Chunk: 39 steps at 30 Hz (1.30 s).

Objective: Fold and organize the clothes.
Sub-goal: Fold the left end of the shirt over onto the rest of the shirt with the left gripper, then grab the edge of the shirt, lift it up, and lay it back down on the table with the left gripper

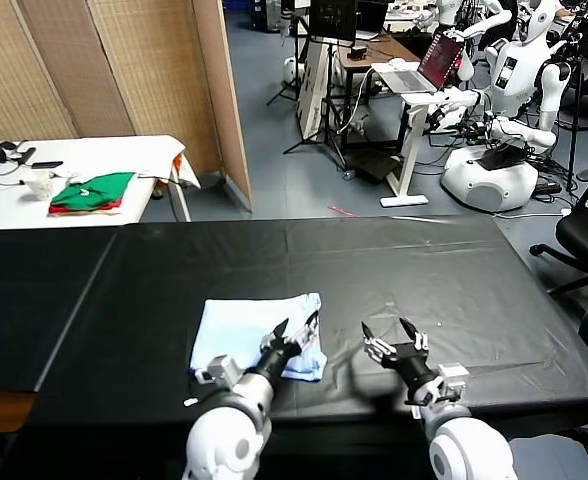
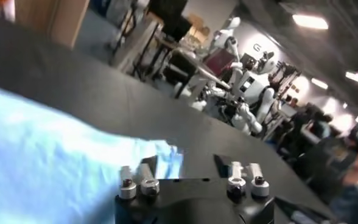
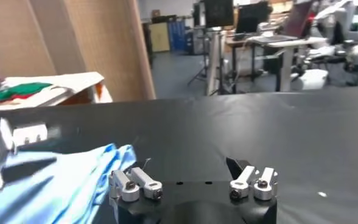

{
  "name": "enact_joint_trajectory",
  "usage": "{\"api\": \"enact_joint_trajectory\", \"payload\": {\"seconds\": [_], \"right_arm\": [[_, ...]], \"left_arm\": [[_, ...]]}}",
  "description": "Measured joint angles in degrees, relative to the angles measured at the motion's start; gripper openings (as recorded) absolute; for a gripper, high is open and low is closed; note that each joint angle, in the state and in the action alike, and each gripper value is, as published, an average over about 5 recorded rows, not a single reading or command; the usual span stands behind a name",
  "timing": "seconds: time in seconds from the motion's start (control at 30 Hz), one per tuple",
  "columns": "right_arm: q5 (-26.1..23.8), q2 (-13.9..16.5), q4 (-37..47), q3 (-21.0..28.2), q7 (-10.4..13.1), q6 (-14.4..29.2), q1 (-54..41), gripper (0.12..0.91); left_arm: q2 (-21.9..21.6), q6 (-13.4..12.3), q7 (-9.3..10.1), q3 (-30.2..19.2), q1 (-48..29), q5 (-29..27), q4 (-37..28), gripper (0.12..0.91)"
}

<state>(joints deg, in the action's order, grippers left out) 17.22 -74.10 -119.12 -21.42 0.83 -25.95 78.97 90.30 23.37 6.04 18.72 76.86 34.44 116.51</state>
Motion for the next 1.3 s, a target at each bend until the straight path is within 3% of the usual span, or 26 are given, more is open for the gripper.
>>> {"api": "enact_joint_trajectory", "payload": {"seconds": [0.13, 0.3, 0.43, 0.53, 0.77, 0.97, 1.3], "right_arm": [[-3.38, -0.38, 2.15, 4.82, 0.00, -0.06, -3.44, 0.907], [-9.90, -1.92, 5.58, 9.20, -0.03, -2.23, -6.48, 0.907], [-16.64, -3.14, 7.35, 10.48, 0.82, -5.58, -6.78, 0.907], [-19.00, -3.94, 7.17, 10.24, 1.48, -6.34, -6.41, 0.907], [-12.13, -5.44, 4.16, 7.25, 3.86, -0.23, -4.87, 0.907], [-6.08, -4.87, 0.36, 3.60, 3.77, 2.05, -2.99, 0.907], [-4.78, -5.02, -2.09, 1.75, 3.76, 2.99, -1.28, 0.907]], "left_arm": [[-4.74, -1.74, -1.43, 3.17, 0.44, -4.29, 0.21, 0.907], [-9.97, -2.72, -1.74, 6.09, 1.43, -8.52, -0.03, 0.907], [-11.41, -3.21, -1.67, 7.65, 1.68, -9.89, -1.00, 0.907], [-11.59, -3.35, -1.62, 8.55, 1.77, -9.13, -1.97, 0.907], [-10.99, -3.55, -1.93, 10.16, 1.60, -6.54, -3.98, 0.907], [-9.59, -4.19, -1.49, 11.76, 2.35, -3.62, -5.51, 0.907], [-7.11, -4.13, -0.41, 13.79, 3.83, 4.44, -5.29, 0.907]]}}
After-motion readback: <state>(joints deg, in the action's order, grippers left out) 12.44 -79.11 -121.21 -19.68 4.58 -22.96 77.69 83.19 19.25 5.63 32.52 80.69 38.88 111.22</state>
